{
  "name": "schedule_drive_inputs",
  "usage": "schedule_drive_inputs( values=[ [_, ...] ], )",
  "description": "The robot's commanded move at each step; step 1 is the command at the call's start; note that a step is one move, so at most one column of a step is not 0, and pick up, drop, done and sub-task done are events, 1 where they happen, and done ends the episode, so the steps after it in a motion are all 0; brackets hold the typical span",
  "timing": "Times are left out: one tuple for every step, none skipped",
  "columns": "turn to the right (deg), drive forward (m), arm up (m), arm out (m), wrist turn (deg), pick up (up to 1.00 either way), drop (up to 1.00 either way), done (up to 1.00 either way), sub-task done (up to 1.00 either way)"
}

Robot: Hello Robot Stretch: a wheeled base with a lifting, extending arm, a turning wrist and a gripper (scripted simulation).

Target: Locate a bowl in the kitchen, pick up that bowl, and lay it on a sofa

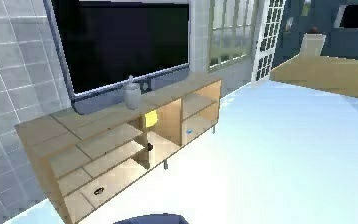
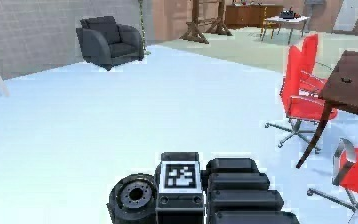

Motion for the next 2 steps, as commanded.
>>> schedule_drive_inputs(
  values=[
    [39.0, 0.00, 0.00, 0.00, 0.0, 0.00, 0.00, 0.00, 0.00],
    [0.0, 0.15, 0.00, 0.00, 0.0, 0.00, 0.00, 0.00, 0.00]
  ],
)
